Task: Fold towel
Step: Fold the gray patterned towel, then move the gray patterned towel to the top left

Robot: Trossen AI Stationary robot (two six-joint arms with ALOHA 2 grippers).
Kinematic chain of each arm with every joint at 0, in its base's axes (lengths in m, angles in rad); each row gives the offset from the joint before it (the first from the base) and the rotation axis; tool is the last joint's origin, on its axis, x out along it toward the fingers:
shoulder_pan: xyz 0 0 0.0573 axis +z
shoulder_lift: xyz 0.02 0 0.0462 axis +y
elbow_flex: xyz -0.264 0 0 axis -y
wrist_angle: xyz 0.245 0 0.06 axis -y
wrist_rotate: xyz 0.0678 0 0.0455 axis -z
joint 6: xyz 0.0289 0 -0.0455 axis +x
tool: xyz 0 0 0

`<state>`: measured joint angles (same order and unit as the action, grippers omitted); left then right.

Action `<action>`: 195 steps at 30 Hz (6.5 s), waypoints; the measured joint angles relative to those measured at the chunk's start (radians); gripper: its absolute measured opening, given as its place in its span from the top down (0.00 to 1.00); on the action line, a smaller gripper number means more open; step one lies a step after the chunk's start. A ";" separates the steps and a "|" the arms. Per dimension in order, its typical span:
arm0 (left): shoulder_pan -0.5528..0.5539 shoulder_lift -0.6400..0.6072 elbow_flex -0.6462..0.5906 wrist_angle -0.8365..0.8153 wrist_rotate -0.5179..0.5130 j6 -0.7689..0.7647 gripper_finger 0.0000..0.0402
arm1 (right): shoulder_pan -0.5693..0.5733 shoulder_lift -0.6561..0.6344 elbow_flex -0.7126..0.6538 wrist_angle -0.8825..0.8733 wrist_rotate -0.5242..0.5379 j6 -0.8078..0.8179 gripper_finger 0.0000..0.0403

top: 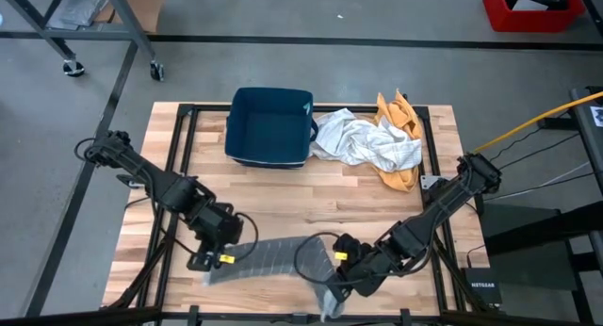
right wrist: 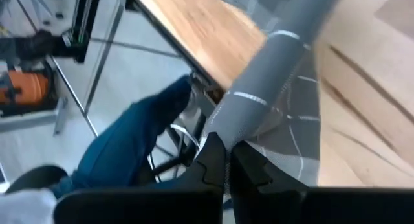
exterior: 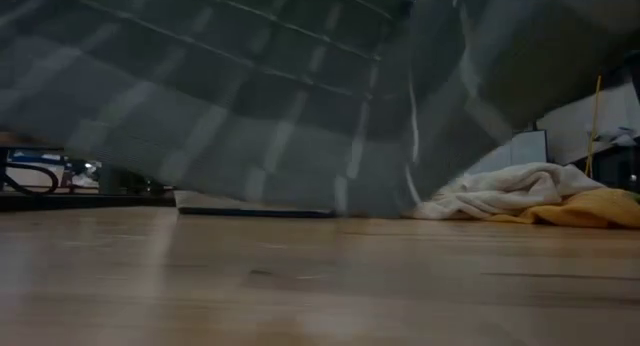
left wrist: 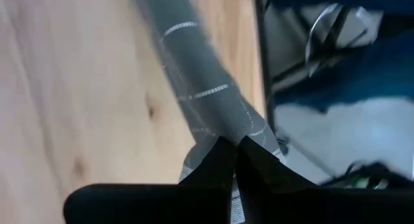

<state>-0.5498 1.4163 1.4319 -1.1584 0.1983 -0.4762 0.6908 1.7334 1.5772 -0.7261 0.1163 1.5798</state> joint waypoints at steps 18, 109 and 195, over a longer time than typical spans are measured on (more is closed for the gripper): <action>0.022 0.063 -0.001 0.177 -0.043 -0.041 1.00 | -0.023 0.006 0.000 0.030 0.029 -0.014 0.98; -0.026 -0.266 0.000 -0.067 -0.494 -0.122 0.66 | -0.266 0.115 0.000 0.300 0.041 -0.145 0.99; -0.176 -0.209 -0.002 -0.132 -0.606 -0.318 0.66 | -0.384 0.300 0.000 0.624 0.049 -0.739 0.39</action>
<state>-0.7258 1.2070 1.4303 -1.2901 -0.4081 -0.7940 0.3065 2.0338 1.5776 -0.1023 0.1650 0.8412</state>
